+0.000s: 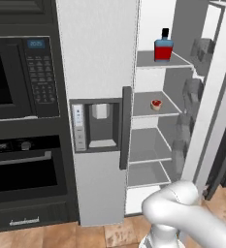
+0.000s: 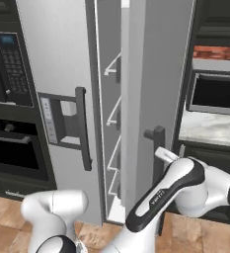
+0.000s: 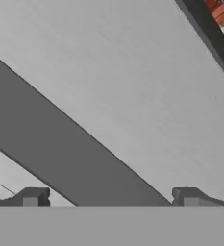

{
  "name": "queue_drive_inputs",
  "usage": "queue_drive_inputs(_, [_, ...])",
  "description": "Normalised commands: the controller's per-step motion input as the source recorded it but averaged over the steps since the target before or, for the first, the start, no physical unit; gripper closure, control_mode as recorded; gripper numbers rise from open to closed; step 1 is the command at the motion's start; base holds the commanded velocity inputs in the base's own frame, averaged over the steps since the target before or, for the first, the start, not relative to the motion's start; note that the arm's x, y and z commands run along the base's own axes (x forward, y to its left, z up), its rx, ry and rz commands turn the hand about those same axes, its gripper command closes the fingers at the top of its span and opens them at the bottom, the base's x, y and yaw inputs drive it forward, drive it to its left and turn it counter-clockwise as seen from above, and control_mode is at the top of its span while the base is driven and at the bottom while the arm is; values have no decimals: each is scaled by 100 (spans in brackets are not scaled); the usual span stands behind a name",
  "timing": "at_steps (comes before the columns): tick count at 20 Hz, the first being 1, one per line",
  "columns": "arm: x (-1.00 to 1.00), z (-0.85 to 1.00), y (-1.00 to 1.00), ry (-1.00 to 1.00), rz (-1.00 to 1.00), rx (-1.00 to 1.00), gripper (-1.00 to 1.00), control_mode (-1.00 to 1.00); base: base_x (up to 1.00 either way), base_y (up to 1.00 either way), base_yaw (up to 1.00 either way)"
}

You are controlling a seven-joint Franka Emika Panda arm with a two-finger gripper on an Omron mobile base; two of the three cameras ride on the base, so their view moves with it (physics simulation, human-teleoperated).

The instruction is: Pick up the frozen steak from the freezer, place it on any shelf in the fridge, and close the fridge and freezer doors when done.

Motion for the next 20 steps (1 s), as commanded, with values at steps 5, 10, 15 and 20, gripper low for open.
queue_drive_inputs(5, [74,11,100,0,0,2,-100,-100,0,0,0])
queue_drive_inputs(10, [81,6,100,0,0,1,-100,-100,0,0,0])
queue_drive_inputs(15, [80,8,91,0,-1,2,-100,-100,0,0,0])
queue_drive_inputs(20, [75,14,73,-1,-5,2,-100,-100,0,0,0])
